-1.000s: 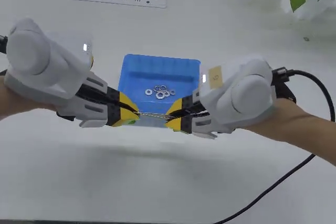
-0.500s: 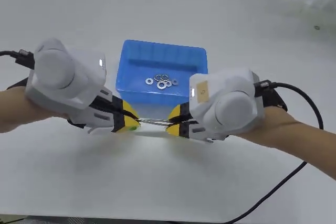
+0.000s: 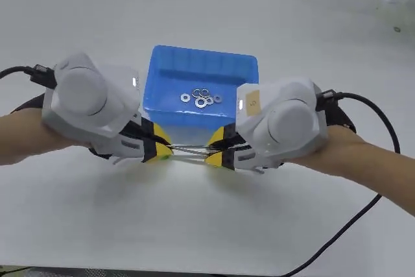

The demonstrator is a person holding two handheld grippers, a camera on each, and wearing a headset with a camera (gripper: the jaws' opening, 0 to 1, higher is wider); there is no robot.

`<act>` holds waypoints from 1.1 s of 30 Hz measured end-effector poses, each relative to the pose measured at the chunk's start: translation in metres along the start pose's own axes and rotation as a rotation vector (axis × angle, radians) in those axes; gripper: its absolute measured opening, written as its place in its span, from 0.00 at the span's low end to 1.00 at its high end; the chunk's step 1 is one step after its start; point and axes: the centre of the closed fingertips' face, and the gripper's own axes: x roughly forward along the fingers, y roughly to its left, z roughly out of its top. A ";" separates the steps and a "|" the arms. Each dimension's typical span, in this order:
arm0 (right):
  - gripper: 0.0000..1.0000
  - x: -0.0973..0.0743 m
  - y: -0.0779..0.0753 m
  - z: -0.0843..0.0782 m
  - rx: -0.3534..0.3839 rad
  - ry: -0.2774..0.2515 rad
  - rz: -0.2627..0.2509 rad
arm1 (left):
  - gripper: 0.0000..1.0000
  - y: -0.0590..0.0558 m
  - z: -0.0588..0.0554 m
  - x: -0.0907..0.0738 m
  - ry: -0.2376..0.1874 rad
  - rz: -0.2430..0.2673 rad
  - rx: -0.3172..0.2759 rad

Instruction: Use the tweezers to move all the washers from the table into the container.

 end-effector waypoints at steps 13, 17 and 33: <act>0.17 0.000 0.004 0.000 0.002 0.024 -0.001 | 0.15 -0.001 -0.001 0.000 0.035 0.024 0.000; 0.19 -0.007 0.001 -0.003 0.004 0.024 -0.045 | 0.18 -0.004 -0.003 -0.008 0.037 0.023 0.003; 0.74 -0.096 0.008 -0.010 0.255 -0.170 -0.360 | 0.94 -0.022 0.004 -0.081 -0.051 0.240 -0.042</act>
